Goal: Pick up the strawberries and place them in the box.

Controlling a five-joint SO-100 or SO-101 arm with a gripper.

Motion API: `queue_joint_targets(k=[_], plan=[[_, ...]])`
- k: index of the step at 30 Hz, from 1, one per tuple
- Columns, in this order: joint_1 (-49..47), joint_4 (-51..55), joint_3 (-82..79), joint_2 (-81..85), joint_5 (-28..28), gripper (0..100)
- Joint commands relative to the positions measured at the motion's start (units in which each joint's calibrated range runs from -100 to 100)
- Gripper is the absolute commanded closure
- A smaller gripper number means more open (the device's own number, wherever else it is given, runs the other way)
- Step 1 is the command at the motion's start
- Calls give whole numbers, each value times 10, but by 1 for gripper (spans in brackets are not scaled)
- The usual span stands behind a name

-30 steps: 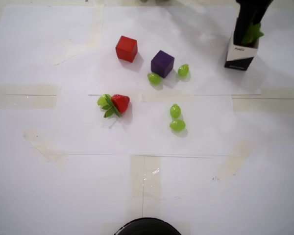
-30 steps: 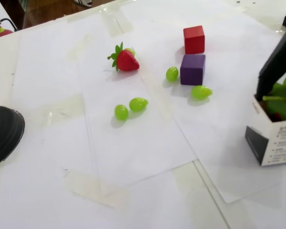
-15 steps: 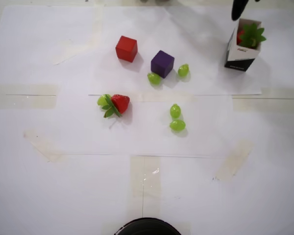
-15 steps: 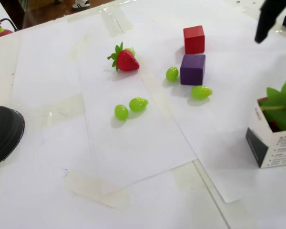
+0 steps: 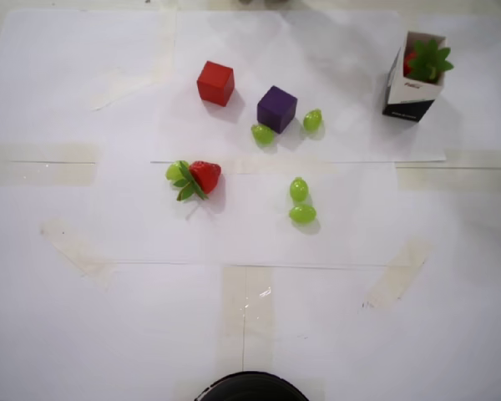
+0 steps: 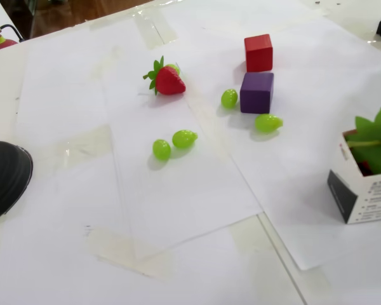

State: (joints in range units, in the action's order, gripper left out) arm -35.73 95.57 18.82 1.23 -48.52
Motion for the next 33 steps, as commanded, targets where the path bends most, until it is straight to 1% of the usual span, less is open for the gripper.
queue_joint_targets(k=[1,4,9,12,19,25,33], plan=[[66,1,34,41,7,72],[105,-12,24,35,22,72],[185,-64,9,12,60,72],[241,-122,-20,-19,87,72],[322,-233,-126,-85,112,72],[347,-334,-191,-128,126,71],[368,-399,-200,-163,137,70]])
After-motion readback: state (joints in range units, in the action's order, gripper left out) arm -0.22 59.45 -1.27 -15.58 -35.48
